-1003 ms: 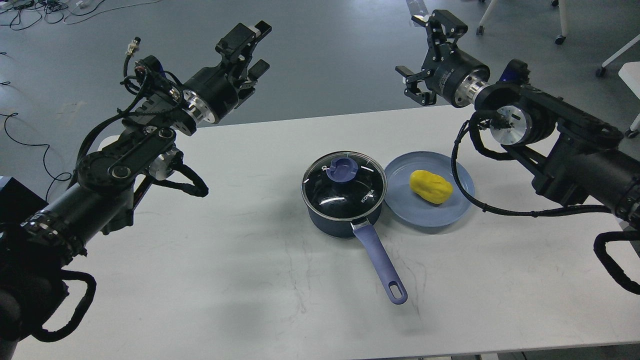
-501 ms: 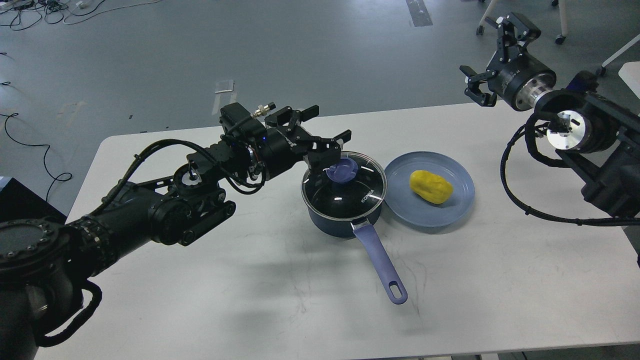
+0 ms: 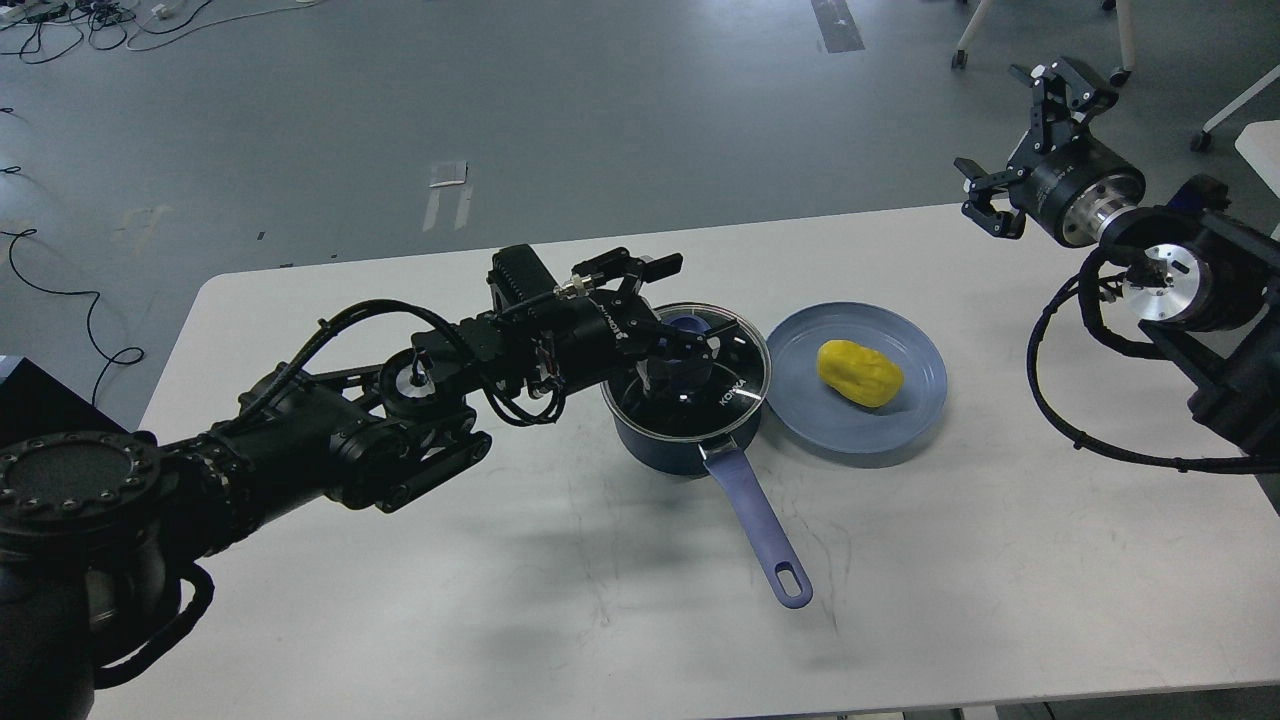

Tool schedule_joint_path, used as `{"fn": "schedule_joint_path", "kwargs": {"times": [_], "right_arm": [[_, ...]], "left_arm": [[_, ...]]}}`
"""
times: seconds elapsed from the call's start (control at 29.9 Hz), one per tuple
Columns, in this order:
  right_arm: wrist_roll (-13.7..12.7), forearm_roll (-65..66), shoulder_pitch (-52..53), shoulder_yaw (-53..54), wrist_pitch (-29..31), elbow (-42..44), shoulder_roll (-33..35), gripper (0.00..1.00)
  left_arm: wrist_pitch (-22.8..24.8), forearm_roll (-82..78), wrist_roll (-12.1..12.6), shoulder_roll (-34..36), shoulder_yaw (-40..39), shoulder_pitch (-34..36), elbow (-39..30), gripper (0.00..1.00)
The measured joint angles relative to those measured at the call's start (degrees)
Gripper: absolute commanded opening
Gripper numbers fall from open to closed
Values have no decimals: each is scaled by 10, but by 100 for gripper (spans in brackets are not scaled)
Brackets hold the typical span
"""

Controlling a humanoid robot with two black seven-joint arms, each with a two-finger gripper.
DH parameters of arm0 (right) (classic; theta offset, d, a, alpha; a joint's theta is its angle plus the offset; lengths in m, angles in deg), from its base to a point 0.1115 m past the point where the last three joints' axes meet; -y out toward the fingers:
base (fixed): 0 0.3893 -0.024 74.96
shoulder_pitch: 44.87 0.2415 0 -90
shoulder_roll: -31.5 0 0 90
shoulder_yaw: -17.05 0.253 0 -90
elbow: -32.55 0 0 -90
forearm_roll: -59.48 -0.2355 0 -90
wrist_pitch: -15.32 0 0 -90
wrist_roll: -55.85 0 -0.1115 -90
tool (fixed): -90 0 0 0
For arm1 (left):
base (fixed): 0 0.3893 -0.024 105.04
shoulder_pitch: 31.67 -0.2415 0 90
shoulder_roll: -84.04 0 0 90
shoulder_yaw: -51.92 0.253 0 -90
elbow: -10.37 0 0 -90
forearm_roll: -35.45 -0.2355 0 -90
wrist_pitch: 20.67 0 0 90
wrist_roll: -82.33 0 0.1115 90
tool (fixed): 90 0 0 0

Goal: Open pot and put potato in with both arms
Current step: 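Reach the left gripper to the glass lid's blue knob and grasp it, then lift the glass lid off the saucepan with the left gripper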

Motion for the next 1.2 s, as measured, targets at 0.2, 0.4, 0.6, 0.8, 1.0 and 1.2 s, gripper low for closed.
{"fn": "schedule_joint_path", "kwargs": {"times": [0.2,0.4,0.6,0.8,1.0,1.2], "right_arm": [[0,0,-2,-1,0,0,4,100],[0,0,-3,-3,-4,0,4,100],[0,0,-3,-3,-5,0,4,100],[0,0,-4,-5,-9,0,4,100],[0,0,-8,-6,-16,0,4,100],[0,0,-9,-7,-20,0,4,100]], "left_arm": [[0,1,0,-3,13,-7,1,98],[1,2,0,-4,18,-17,3,98],[5,7,0,-3,20,-19,7,98],[12,12,0,-4,20,-23,10,84],[11,13,0,-1,19,-26,11,65],[10,13,0,4,19,-26,11,57]]}}
